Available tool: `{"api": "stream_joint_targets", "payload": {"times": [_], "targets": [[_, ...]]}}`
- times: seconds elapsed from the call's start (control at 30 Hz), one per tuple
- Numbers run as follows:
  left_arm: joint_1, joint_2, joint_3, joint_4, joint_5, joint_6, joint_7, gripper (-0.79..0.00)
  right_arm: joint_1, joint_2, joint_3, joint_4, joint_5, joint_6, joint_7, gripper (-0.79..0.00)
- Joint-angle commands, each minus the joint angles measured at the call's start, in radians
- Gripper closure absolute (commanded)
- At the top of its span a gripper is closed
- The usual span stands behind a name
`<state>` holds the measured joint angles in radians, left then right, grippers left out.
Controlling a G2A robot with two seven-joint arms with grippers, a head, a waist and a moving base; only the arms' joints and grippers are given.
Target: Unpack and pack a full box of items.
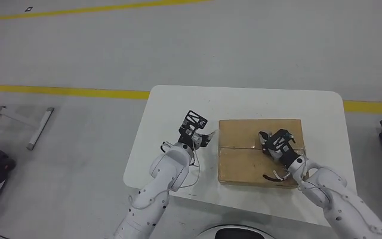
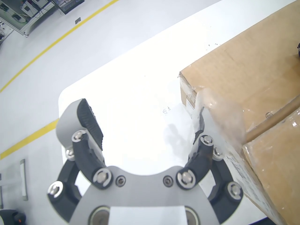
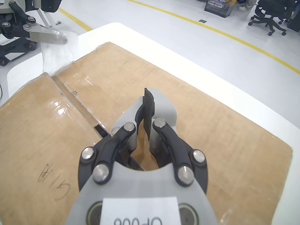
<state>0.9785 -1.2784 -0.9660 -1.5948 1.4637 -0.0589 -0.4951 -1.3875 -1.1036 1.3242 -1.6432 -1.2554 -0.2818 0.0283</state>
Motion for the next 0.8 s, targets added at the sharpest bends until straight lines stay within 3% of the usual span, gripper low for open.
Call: {"api": "stream_joint_targets", "payload": {"times": [0.0, 0.33, 0.53, 0.77], "targets": [[-0.004, -0.003, 0.003, 0.002, 0.001, 0.001, 0.002, -0.785, -0.002, 0.000, 0.003, 0.004, 0.001, -0.001, -0.001, 0.000], [0.000, -0.013, -0.006, 0.007, 0.010, 0.009, 0.005, -0.785, 0.003, -0.004, 0.024, -0.028, 0.037, -0.001, -0.035, 0.000], [0.007, -0.016, -0.017, 0.002, 0.016, 0.006, 0.003, -0.785, -0.046, 0.004, 0.064, -0.093, 0.039, -0.069, -0.017, 0.000], [0.022, -0.018, -0.033, -0.011, 0.022, -0.005, 0.002, -0.785, -0.085, 0.008, 0.069, -0.076, 0.015, -0.103, 0.008, 0.000]]}}
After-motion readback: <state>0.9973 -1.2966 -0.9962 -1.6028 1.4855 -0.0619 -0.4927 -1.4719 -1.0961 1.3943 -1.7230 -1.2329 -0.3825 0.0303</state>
